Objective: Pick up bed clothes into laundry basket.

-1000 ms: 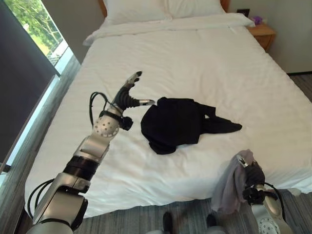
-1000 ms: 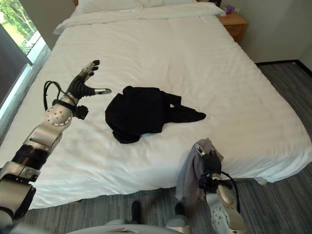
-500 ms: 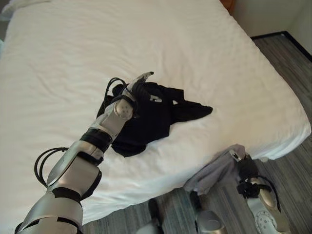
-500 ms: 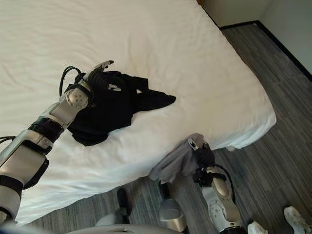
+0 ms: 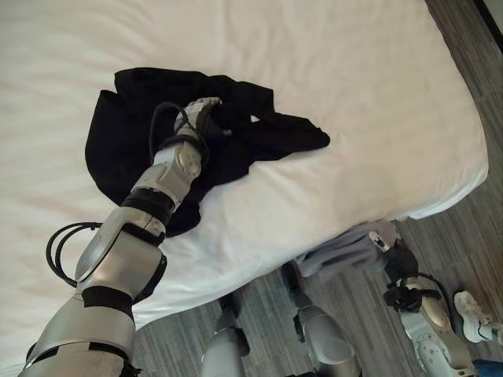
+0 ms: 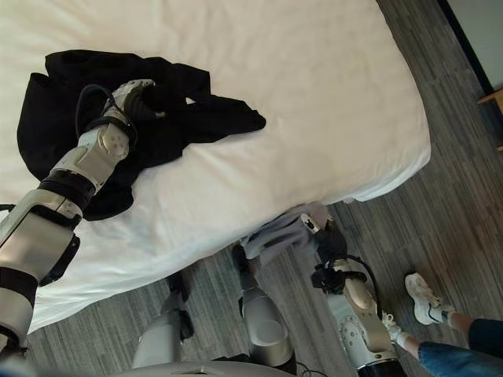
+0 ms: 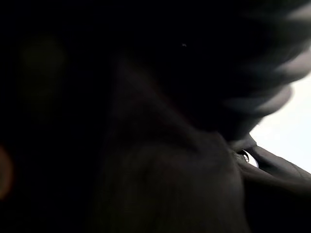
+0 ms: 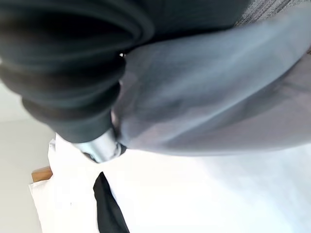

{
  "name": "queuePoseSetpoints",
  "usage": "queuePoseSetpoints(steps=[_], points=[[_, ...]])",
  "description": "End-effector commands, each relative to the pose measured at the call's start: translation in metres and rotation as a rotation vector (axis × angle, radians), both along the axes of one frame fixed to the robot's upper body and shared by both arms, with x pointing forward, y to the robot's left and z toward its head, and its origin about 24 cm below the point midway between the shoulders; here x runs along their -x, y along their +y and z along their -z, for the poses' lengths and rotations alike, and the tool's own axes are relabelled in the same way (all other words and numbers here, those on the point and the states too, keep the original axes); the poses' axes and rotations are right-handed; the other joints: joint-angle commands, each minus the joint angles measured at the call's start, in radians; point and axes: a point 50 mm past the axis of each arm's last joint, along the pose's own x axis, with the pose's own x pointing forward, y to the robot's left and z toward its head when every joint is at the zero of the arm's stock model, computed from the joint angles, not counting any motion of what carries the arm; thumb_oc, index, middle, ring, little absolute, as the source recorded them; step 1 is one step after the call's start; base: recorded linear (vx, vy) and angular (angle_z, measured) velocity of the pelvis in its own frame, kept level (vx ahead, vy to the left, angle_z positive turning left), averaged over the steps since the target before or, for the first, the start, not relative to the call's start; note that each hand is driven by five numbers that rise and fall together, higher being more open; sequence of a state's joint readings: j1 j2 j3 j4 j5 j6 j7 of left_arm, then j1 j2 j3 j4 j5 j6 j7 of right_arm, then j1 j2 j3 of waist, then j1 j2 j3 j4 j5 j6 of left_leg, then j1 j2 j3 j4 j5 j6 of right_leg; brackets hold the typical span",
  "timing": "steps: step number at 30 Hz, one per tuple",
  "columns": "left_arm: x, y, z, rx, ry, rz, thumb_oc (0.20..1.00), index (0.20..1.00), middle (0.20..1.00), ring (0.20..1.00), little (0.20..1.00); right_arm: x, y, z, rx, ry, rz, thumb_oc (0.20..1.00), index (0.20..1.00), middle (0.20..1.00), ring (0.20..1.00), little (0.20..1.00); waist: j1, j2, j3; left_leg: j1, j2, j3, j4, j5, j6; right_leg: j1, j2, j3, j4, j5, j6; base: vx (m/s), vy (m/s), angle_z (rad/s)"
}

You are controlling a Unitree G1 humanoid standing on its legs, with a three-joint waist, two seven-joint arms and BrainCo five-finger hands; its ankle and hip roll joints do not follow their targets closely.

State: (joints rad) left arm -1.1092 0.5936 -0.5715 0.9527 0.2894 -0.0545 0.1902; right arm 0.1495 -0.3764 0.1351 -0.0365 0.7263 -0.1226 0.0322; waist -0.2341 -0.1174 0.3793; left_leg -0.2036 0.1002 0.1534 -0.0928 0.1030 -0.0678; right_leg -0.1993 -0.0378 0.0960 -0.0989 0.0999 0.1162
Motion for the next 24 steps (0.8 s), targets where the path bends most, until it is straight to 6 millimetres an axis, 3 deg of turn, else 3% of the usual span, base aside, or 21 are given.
queuePoseSetpoints(steps=[1,5,6,7,9,10,11,14,16,20,24], points=[[0.009,0.017,0.054,0.001,0.182,-0.055,0.2,0.2,0.2,0.2,0.2,-0.003,-0.013,-0.032,-0.041,-0.185,0.053,0.2,0.2,0.2,0.2,0.2,0.046,-0.026,-0.022,0.054,0.001,-0.042,0.006,-0.028,0.008,0.006,-0.014,-0.064,0.012,0.009,0.046,0.0,0.0,0.0],[0.028,0.006,0.067,0.236,0.124,0.05,0.2,0.2,0.2,0.2,0.2,-0.005,-0.016,-0.035,-0.05,-0.201,0.085,0.2,0.2,0.2,0.2,0.2,0.089,-0.005,-0.015,0.065,-0.009,-0.061,0.006,-0.031,0.012,0.03,-0.025,-0.089,0.012,0.0,0.042,-0.01,0.0,0.0],[0.048,0.008,0.08,0.428,0.09,0.086,0.2,0.2,0.2,0.2,0.2,-0.004,-0.017,-0.035,-0.044,-0.2,0.103,0.2,0.2,0.2,0.2,0.2,0.112,0.011,-0.016,0.074,-0.016,-0.075,0.006,-0.035,0.014,0.049,-0.032,-0.105,0.012,-0.005,0.039,-0.01,0.005,0.16],[0.048,0.008,0.08,0.428,0.09,0.085,0.2,0.2,0.2,0.2,0.2,-0.004,-0.017,-0.035,-0.044,-0.199,0.103,0.2,0.2,0.2,0.2,0.2,0.111,0.011,-0.017,0.073,-0.016,-0.075,0.006,-0.035,0.014,0.048,-0.032,-0.106,0.012,-0.005,0.039,-0.01,0.001,0.17],[0.082,0.012,0.107,0.713,0.102,0.124,0.2,0.2,0.2,0.2,0.2,-0.004,-0.021,-0.031,-0.025,-0.177,0.131,0.2,0.2,0.2,0.2,0.2,0.15,0.032,-0.034,0.089,-0.026,-0.097,0.006,-0.038,0.016,0.079,-0.044,-0.13,0.013,-0.012,0.031,0.01,-0.016,0.21],[0.083,0.012,0.108,0.714,0.105,0.12,0.2,0.2,0.2,0.2,0.2,-0.003,-0.02,-0.031,-0.024,-0.175,0.128,0.2,0.2,0.2,0.2,0.2,0.146,0.032,-0.036,0.09,-0.026,-0.098,0.006,-0.039,0.016,0.081,-0.044,-0.132,0.013,-0.012,0.031,0.03,-0.018,0.26],[0.109,0.026,0.118,0.887,0.07,0.111,0.2,0.2,0.2,0.2,0.2,-0.003,-0.026,-0.03,-0.02,-0.169,0.165,0.2,0.2,0.2,0.2,0.2,0.174,0.049,-0.057,0.103,-0.03,-0.113,0.006,-0.042,0.017,0.104,-0.05,-0.148,0.017,-0.021,0.026,0.04,-0.012,0.42],[0.138,0.042,0.127,1.007,0.032,0.068,0.2,0.2,0.2,0.2,0.2,0.001,-0.029,-0.026,-0.024,-0.154,0.188,0.2,0.2,0.2,0.2,0.2,0.196,0.065,-0.089,0.128,-0.04,-0.134,0.006,-0.045,0.021,0.144,-0.059,-0.173,0.024,-0.038,0.02,0.04,-0.013,0.46],[0.166,0.05,0.132,1.239,-0.024,0.065,0.2,0.2,0.2,0.2,0.2,0.002,-0.032,-0.024,-0.028,-0.149,0.207,0.2,0.2,0.2,0.2,0.2,0.228,0.086,-0.133,0.158,-0.053,-0.175,0.006,-0.044,0.022,0.192,-0.072,-0.204,0.057,-0.071,0.011,0.05,-0.039,0.5],[0.186,0.06,0.117,1.256,-0.136,0.067,0.2,0.2,0.2,0.2,0.2,0.002,-0.038,-0.026,0.001,-0.158,0.226,0.2,0.2,0.2,0.2,0.2,0.255,0.101,-0.18,0.189,-0.065,-0.231,0.007,-0.037,0.018,0.249,-0.081,-0.254,0.064,-0.097,0.006,0.03,-0.04,0.66],[0.209,0.065,0.104,1.372,-0.295,0.078,0.2,0.2,0.2,0.2,0.2,-0.001,-0.037,-0.043,0.002,-0.238,0.218,0.2,0.2,0.2,0.2,0.2,0.301,0.098,-0.243,0.214,-0.075,-0.264,0.021,-0.039,0.02,0.311,-0.088,-0.303,0.06,-0.111,-0.003,0.0,-0.048,0.35]])
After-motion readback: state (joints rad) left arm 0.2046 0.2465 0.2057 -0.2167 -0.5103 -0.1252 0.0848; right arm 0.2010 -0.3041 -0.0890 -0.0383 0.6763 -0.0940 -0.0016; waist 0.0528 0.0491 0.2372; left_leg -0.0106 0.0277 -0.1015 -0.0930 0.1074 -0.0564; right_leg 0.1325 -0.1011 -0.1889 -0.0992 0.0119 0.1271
